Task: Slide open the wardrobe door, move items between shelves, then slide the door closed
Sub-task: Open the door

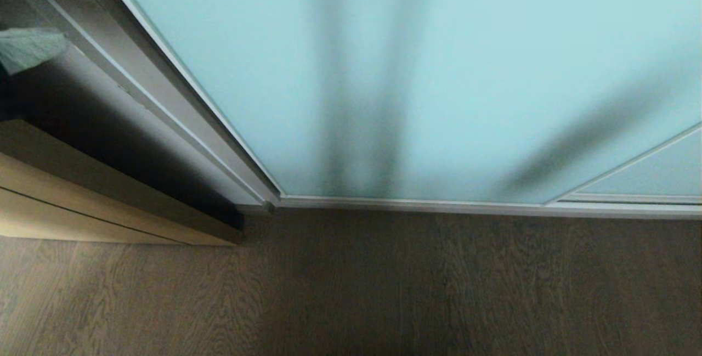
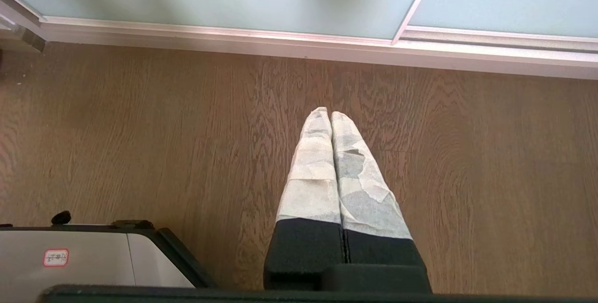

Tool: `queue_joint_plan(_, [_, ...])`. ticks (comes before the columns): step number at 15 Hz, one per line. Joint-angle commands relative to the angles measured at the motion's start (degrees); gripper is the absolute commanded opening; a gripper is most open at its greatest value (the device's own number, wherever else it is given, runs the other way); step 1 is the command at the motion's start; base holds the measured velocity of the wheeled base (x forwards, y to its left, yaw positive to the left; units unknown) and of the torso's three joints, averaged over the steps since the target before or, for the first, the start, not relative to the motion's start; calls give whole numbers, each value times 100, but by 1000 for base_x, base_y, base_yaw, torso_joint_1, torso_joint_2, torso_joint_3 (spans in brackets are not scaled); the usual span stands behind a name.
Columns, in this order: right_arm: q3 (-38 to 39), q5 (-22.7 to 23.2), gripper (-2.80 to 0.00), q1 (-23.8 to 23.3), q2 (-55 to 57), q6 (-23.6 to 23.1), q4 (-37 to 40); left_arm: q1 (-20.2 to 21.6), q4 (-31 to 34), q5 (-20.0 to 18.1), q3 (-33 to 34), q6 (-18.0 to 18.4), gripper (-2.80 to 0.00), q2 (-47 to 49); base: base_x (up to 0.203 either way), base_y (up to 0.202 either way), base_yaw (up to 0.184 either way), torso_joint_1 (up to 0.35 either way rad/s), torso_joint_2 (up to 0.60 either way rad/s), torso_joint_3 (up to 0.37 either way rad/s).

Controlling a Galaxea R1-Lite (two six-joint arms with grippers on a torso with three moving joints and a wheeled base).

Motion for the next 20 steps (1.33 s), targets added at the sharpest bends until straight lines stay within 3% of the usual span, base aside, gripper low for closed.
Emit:
queue_joint_plan(1, [0, 3, -280, 1, -1, 1, -1, -6, -239, 6, 12, -31, -280, 356, 0, 0, 0, 0, 0, 0])
queue_joint_plan(10, [0, -4, -280, 1, -1, 1, -1, -176, -1034, 19, -12, -371, -280, 937, 0, 0, 0, 0, 0, 0])
queue_joint_plan(20, [9, -5, -280, 1, -1, 1, -1, -202, -1752, 24, -65, -367, -280, 1497, 0, 0, 0, 0, 0, 0])
